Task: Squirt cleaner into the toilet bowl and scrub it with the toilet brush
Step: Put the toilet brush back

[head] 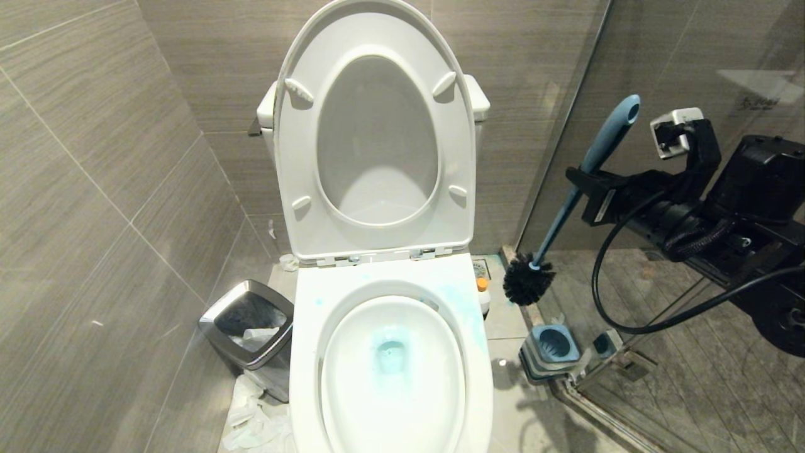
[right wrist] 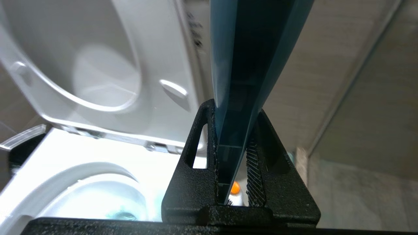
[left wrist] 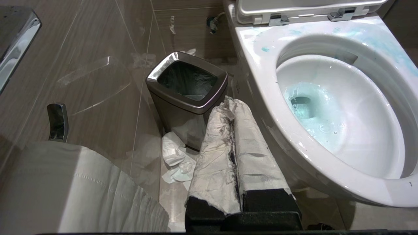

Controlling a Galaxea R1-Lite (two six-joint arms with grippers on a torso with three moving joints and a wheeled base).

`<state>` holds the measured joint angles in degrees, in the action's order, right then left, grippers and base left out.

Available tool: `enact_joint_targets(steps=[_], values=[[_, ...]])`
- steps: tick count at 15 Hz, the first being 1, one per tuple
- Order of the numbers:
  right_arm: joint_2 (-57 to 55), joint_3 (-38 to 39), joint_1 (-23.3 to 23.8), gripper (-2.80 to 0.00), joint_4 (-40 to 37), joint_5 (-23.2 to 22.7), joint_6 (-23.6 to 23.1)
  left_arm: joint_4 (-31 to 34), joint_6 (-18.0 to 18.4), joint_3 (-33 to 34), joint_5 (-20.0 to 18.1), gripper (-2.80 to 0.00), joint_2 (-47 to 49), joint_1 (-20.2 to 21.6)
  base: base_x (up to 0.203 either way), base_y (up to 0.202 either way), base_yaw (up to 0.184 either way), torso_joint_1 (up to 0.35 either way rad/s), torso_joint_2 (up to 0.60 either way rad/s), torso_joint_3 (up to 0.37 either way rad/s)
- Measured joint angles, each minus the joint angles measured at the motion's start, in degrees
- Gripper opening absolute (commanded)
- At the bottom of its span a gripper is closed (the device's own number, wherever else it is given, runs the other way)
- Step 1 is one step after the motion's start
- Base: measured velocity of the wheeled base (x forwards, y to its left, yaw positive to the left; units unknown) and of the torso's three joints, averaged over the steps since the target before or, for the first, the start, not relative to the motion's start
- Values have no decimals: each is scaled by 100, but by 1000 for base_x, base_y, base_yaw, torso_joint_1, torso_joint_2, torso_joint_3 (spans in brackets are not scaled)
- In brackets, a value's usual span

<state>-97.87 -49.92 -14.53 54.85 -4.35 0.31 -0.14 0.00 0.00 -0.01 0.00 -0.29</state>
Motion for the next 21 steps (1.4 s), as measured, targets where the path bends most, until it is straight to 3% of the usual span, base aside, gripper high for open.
enact_joint_targets(steps=[13,21], values=[[-2081,65,1041,-280,2121,-73,-475,-1,0,0,1,-280,0,5,0,0,0,0,0,0],[-2935,463,1430,-280,2820,-157,-452,-2,0,0,1,-280,0,7,0,0,0,0,0,0]])
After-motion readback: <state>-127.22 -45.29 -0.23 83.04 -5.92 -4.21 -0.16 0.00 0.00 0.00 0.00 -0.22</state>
